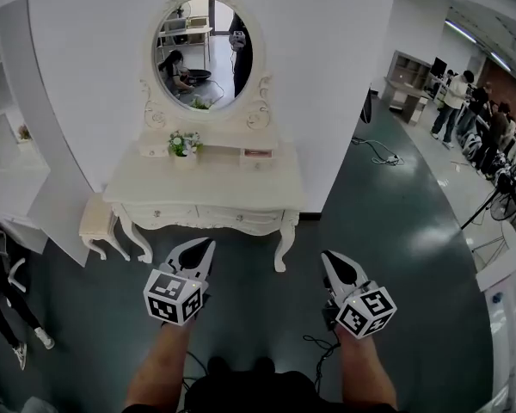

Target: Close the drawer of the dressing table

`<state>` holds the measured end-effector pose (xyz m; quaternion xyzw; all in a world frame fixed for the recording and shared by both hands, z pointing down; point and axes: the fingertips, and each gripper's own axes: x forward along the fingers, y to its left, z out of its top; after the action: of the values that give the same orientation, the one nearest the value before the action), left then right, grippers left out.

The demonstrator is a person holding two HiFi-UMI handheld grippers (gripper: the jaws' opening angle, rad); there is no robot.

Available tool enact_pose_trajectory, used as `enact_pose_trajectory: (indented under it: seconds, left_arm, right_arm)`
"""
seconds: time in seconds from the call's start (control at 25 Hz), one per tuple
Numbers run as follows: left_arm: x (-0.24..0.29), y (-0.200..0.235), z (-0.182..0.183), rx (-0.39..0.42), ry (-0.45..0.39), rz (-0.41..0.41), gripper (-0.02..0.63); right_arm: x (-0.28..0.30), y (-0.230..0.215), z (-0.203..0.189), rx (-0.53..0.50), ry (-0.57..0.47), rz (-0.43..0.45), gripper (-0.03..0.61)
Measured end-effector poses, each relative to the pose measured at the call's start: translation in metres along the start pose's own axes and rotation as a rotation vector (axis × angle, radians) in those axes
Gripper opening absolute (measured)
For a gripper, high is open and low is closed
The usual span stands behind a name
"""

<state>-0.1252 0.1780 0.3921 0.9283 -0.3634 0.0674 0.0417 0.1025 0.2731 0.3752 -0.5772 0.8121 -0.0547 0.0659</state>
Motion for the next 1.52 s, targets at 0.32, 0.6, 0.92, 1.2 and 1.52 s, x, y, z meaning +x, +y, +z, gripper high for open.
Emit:
enact_pose_trajectory:
  seconds: [0.32, 0.6, 0.92, 1.2, 1.52]
  left_arm:
    - [0.02, -0.048, -0.007, 0.006, 0.029, -0.048, 0.005]
    - [0.021, -0.073, -0.009, -0.006, 0.02, -0.032, 0.005]
    - [0.02, -0.062, -0.015, -0.032, 0.026, -0.002, 0.005]
    - [0.037, -0.044, -0.016, -0.06, 0.01, -0.01, 0.005]
    - [0.074, 0.002, -0.012, -0.069, 0.001, -0.026, 0.005]
  right_arm:
    - [-0.023, -0.011, 0.001, -0.047, -0.004, 0.039, 0.009]
    - [-0.045, -0.028, 0.001, -0.101, 0.018, 0.023, 0.009]
    - [-0.043, -0.041, -0.005, -0.032, 0.027, 0.019, 0.009]
    - [-0.023, -0.047, -0.008, -0.041, 0.052, 0.011, 0.009]
    - [0.035, -0.064, -0.01, -0.046, 0.075, -0.004, 0.009]
